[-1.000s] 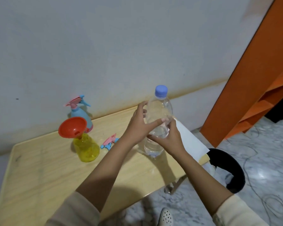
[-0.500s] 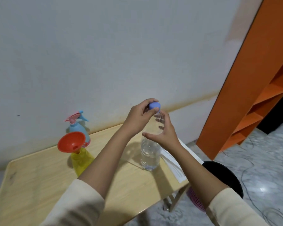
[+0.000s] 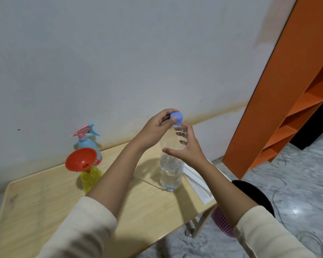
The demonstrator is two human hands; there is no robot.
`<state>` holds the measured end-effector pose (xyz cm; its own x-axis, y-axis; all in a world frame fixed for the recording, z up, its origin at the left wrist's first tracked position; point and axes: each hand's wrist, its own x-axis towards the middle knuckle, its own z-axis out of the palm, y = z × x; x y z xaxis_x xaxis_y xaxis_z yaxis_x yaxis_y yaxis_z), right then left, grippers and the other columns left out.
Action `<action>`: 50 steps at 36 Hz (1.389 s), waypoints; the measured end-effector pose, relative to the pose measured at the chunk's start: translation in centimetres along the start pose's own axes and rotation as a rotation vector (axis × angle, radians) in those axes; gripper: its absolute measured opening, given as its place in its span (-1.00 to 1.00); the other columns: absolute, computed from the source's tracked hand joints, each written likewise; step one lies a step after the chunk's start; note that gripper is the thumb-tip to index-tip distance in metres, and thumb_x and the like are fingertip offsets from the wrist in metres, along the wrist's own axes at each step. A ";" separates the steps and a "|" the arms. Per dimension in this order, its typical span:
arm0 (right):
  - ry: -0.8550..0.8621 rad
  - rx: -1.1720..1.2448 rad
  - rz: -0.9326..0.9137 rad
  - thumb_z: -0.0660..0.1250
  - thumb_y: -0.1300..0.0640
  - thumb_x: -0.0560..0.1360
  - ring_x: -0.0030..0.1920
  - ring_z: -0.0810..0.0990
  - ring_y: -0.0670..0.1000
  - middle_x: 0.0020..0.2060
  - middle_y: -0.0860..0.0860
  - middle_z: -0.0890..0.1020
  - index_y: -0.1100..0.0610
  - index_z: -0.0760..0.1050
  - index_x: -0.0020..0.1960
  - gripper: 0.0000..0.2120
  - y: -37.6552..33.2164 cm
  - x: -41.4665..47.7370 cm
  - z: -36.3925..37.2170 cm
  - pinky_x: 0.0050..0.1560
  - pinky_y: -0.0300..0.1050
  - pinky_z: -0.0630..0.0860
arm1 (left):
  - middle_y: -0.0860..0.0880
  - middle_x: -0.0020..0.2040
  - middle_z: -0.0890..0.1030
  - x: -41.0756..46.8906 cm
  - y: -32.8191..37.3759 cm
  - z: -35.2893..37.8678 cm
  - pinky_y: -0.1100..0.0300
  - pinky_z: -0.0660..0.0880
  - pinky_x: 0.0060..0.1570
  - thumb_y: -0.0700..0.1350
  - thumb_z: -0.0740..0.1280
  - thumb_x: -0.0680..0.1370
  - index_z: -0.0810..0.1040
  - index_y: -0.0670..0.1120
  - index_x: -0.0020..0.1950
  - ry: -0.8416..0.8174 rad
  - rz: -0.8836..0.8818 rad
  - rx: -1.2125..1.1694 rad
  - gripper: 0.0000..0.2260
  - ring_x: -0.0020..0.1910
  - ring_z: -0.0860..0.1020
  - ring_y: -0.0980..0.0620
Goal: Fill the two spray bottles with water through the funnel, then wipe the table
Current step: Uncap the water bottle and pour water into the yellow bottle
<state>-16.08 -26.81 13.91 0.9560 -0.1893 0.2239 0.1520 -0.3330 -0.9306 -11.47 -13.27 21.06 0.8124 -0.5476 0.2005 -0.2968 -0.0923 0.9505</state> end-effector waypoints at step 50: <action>0.032 -0.039 -0.024 0.61 0.11 0.20 0.21 0.45 -0.12 0.25 -0.04 0.43 -0.09 0.19 0.32 -0.15 -0.3 -0.4 0.9 0.14 -0.20 0.41 | 0.04 0.31 0.47 -0.3 1.5 0.4 0.32 0.37 0.13 0.03 0.28 0.57 0.41 -0.05 0.37 0.088 -0.013 0.213 -0.61 0.19 0.48 0.12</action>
<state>-16.30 -25.82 13.85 0.9435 -0.2102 0.2561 0.1646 -0.3735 -0.9129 -12.37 -13.61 22.29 0.8547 -0.4713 0.2177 -0.3780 -0.2775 0.8833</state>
